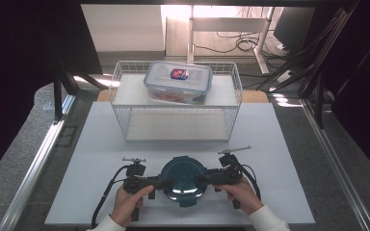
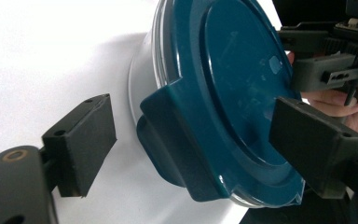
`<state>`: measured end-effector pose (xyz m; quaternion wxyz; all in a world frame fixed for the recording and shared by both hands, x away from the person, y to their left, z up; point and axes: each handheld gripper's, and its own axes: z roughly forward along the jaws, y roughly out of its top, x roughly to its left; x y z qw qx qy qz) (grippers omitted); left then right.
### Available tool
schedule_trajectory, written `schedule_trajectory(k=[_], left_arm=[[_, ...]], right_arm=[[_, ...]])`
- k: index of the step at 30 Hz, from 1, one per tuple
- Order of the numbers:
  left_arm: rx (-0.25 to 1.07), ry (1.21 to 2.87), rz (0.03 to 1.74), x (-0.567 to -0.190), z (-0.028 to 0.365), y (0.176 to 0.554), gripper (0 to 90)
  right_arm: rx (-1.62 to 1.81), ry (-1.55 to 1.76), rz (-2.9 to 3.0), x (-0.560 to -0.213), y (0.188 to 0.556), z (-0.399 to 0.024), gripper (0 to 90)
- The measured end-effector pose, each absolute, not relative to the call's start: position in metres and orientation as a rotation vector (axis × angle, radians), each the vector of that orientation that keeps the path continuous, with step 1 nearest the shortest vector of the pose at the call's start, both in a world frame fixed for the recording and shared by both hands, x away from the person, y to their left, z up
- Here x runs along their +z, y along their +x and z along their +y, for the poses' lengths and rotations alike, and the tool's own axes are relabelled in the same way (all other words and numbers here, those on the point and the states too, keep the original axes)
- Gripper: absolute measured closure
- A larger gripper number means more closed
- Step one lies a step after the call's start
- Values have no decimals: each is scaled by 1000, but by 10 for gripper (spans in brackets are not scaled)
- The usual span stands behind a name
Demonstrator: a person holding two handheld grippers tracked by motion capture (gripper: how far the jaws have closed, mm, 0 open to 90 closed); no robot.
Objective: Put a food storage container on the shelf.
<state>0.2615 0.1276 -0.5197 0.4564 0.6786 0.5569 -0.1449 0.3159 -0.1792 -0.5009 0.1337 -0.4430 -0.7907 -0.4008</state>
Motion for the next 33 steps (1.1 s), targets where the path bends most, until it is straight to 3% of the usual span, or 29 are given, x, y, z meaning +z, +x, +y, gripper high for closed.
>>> schedule_trajectory(k=[5, 15, 33], left_arm=[[-434, 1644, 1360, -523, 126, 260, 252], [-431, 1598, 1400, -520, 128, 256, 325], [-347, 1611, 1373, -501, 129, 246, 398]], right_arm=[[-1160, -1290, -2224, -504, 314, -177, 224], [-1192, -1384, -2026, -506, 315, -190, 369], [-1311, -1300, -2189, -485, 300, -188, 401]])
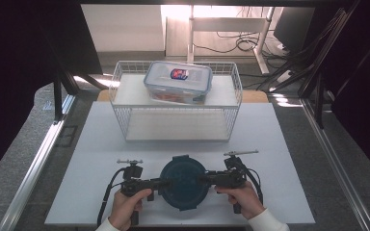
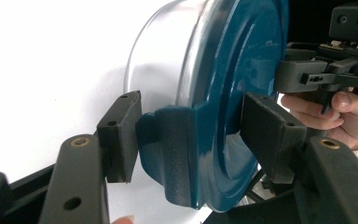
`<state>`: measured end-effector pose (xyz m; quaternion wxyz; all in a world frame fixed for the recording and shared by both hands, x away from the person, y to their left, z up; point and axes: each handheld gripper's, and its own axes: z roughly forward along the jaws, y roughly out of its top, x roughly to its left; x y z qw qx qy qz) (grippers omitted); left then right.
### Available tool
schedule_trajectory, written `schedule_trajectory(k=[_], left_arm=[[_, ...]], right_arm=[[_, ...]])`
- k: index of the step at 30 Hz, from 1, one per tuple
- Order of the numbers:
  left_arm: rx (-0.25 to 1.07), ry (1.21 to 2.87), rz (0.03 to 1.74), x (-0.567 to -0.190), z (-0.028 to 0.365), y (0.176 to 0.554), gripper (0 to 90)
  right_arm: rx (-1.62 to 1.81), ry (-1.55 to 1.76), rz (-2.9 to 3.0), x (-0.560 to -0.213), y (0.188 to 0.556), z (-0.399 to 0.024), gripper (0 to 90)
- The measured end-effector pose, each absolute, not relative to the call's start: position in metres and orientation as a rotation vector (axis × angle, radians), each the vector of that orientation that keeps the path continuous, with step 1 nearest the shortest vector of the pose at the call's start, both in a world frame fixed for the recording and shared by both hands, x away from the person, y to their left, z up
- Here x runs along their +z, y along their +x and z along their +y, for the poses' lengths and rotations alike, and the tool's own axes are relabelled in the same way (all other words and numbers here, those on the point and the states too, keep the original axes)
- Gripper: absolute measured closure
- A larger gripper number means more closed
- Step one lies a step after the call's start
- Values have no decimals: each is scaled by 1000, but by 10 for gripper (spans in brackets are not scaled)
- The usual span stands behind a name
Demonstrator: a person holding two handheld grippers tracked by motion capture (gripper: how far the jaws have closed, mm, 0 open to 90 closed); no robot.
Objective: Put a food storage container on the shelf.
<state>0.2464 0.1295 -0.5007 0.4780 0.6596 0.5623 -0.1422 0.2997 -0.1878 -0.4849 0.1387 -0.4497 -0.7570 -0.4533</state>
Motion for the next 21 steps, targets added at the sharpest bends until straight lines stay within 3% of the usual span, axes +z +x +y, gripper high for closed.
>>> schedule_trajectory(k=[11, 21], left_arm=[[-313, 1633, 1320, -482, 128, 253, 402], [-256, 1661, 1266, -443, 129, 273, 404]], right_arm=[[-1387, -1285, -2219, -467, 301, -190, 403], [-1465, -1272, -2227, -434, 315, -191, 405]])
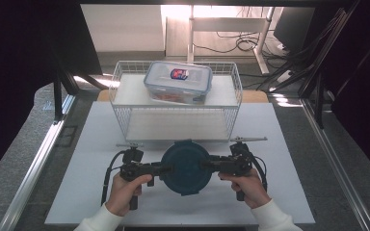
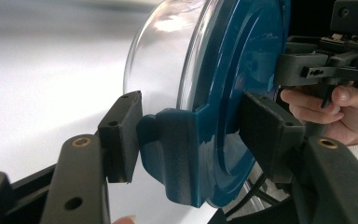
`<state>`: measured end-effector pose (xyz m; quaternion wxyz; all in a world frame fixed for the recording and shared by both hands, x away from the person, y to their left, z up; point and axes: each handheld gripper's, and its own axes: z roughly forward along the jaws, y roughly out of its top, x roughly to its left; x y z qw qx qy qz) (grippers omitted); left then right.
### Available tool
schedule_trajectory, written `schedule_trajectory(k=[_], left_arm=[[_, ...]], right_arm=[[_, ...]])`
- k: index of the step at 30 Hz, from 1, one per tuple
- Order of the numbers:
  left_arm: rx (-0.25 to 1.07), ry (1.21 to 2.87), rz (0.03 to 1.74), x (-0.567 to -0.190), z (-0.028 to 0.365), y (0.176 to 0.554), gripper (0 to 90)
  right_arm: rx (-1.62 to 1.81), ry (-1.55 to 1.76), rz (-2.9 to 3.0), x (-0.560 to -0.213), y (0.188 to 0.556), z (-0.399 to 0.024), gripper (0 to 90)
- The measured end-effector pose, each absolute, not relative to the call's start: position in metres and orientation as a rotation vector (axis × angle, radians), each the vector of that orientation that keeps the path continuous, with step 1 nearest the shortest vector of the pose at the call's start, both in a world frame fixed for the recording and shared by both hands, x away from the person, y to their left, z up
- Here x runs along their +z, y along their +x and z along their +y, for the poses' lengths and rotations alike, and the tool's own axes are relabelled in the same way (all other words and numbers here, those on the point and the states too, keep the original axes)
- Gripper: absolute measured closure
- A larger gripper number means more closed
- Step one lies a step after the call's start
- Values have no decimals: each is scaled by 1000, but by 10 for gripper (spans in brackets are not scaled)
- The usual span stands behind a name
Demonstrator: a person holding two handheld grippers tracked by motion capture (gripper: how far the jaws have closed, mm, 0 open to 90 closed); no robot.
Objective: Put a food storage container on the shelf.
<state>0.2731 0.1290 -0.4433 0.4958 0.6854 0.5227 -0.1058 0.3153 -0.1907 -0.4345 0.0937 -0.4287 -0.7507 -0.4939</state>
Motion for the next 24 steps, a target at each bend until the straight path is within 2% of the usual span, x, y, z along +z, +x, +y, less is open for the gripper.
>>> schedule_trajectory(k=[24], left_arm=[[-145, 1643, 1143, -309, 151, 323, 410]], right_arm=[[-1655, -1205, -2308, -296, 359, -172, 408]])
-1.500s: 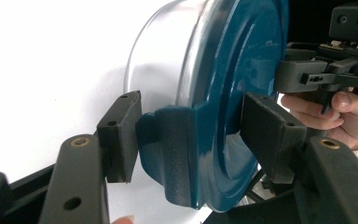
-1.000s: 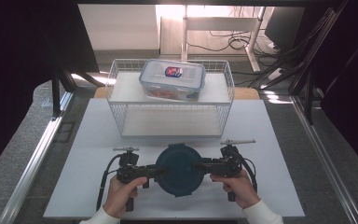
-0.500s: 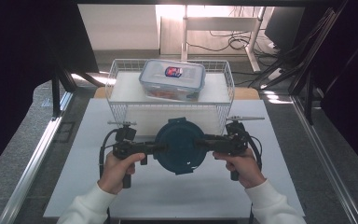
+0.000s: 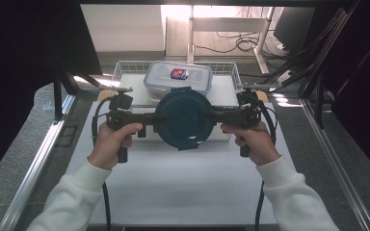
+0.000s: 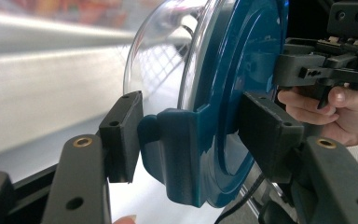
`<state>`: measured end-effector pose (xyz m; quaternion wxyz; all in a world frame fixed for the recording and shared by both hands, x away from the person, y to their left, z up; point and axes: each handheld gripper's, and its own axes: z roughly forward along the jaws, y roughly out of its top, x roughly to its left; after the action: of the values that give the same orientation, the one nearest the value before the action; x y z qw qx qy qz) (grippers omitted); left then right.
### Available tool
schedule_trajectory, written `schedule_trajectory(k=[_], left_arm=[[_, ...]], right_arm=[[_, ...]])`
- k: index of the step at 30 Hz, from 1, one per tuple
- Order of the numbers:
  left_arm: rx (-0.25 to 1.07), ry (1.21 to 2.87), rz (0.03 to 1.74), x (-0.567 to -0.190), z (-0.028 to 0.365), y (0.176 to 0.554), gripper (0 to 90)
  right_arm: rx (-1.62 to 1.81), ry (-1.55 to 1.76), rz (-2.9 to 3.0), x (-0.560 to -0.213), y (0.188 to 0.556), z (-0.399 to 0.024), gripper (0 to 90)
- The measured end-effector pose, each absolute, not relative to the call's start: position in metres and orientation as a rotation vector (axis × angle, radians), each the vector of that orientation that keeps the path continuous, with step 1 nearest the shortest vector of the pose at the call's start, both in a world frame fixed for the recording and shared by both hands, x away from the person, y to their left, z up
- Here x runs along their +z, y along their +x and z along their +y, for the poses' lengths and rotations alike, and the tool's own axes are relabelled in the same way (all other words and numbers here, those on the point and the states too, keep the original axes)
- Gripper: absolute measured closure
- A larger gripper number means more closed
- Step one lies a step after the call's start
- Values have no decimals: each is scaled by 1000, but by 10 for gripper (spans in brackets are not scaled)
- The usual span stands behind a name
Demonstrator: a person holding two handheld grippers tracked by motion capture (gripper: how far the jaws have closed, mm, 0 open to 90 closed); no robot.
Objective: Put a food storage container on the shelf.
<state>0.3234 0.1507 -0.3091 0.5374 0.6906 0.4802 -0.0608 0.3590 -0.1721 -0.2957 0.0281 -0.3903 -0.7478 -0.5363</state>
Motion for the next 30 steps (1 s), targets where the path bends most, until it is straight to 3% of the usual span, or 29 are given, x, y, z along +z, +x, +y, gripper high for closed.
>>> schedule_trajectory(k=[14, 30], left_arm=[[-140, 1619, 1127, -268, 162, 347, 412], [-158, 1615, 1112, -246, 171, 372, 413]], right_arm=[[-1706, -1184, -2325, -247, 382, -161, 411], [-1729, -1195, -2327, -221, 402, -153, 415]])
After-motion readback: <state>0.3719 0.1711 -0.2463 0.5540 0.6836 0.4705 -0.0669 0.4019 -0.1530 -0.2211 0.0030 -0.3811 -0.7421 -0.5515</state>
